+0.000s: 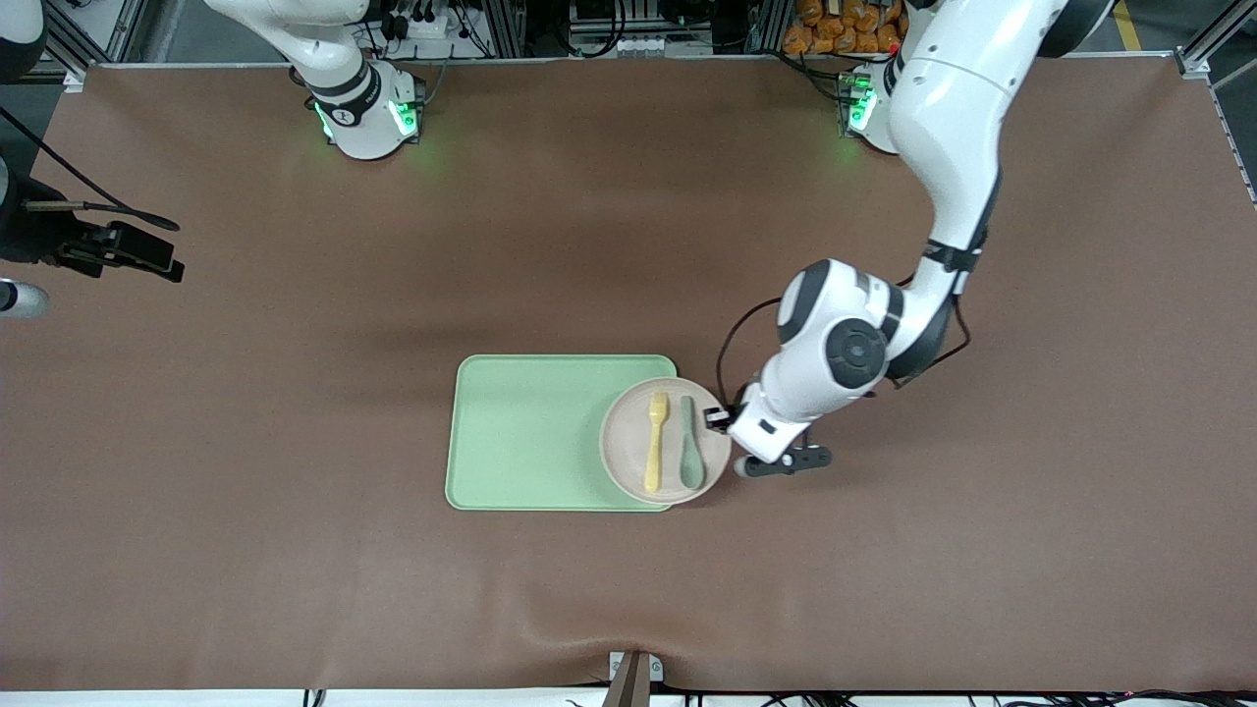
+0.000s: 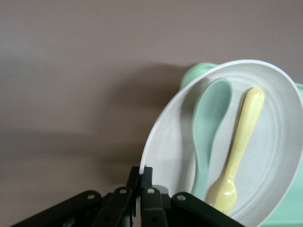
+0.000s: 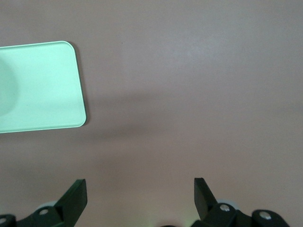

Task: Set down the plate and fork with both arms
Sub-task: 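Carry the plate with the left gripper onto the green tray, then release the plate and raise the left gripper away from the tray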

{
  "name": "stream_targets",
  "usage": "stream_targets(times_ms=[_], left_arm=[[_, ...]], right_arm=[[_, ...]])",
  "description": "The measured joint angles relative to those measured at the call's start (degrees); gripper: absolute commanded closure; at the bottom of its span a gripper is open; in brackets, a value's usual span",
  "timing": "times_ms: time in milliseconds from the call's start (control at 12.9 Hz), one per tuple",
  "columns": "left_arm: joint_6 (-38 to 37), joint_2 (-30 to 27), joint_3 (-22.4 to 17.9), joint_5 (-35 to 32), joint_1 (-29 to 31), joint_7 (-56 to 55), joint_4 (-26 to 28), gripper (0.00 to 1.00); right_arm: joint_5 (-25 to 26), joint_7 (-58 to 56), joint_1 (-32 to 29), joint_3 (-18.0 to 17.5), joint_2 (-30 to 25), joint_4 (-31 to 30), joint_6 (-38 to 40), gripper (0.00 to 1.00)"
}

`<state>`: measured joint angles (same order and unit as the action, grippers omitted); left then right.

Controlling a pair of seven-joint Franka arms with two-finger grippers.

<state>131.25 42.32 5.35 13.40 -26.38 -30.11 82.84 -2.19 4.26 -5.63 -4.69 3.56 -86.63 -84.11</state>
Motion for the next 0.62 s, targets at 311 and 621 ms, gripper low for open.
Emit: stream_targets(times_ms=[311, 621], left_arm=[[3.17, 5.53, -0.05, 0.0, -3.86, -0.34, -3.13, 1.0], [7.69, 8.59, 0.01, 0.0, -5.41, -0.34, -3.61, 1.0]], right_arm=[[-0.01, -0.01, 0.0, 0.0, 0.0, 0.0, 0.01, 0.0], [-0.02, -0.02, 0.0, 0.0, 0.0, 0.0, 0.03, 0.0]])
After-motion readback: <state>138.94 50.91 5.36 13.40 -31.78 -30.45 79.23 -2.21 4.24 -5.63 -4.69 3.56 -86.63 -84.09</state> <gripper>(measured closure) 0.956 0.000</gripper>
